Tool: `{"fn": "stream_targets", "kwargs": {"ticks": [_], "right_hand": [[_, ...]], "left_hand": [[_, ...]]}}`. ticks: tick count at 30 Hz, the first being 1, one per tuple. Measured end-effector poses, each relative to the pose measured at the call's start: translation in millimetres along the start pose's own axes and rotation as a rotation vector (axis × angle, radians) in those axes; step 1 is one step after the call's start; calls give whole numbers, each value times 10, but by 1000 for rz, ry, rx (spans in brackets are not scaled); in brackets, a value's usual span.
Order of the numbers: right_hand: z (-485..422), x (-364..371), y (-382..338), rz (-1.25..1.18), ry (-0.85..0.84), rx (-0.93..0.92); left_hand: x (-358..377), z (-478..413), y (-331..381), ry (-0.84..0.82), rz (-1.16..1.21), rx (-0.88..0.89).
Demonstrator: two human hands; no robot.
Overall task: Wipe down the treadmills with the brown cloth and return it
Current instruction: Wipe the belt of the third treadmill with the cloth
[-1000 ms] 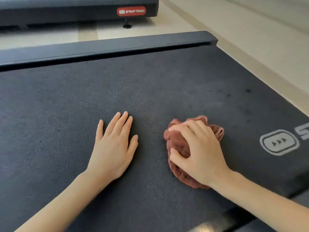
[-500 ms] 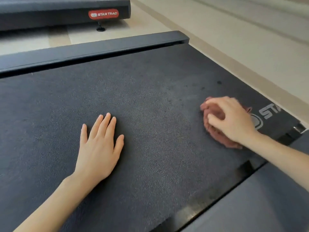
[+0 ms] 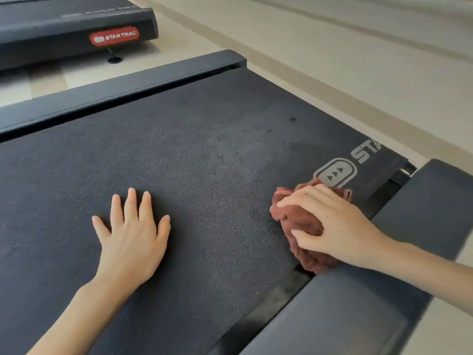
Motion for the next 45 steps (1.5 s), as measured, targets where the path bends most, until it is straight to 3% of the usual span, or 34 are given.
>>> {"fn": "stream_targets", "kwargs": {"ticks": [2,6,9,12,15,19,23,26,30,33,36,41,43,45], "right_hand": [[-80,-139,377,5,-6,62],[-258,-600,1560,19,171,392],[-322,-718,2004,197,286,611],[-457,-527,1703,311,318,564],[-597,-207,940,262,286,353],[-665,346,-377,82,202,1],[-689,511,-514,-126,-9,-137],[-799,294,154,-112,-11,-35],[-1000,-193,1453,58,168,349],[-1165,-163,1639,127,178,461],[-1321,107,953,101,119,250],[-1021,594,-644,-192,-10,-253],[-854,678,-844,-254,-108,-372],[-887,612,-580,-229,-139,-344]], "left_hand": [[18,54,82,-3,0,32],[-14,166,175,52,5,77],[-11,163,179,64,17,56],[19,159,172,63,6,48],[16,171,180,49,0,45],[7,181,162,38,-15,37],[-22,187,139,15,-12,55],[-49,173,100,12,2,67],[-44,-19,30,21,17,84],[26,-200,80,14,44,4],[83,-222,138,51,18,-11],[76,-215,109,36,-1,-1],[23,-206,44,44,14,40],[-39,-188,-64,32,44,96]]}}
Point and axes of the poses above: each hand's wrist, its own z-axis away from the middle knuckle, its own x-axis out of the palm, y = z × x, the point moved 9 cm from there along -z, towards the middle knuckle, and after that the axes turned 11 degrees about y, right-handed, at the moved point
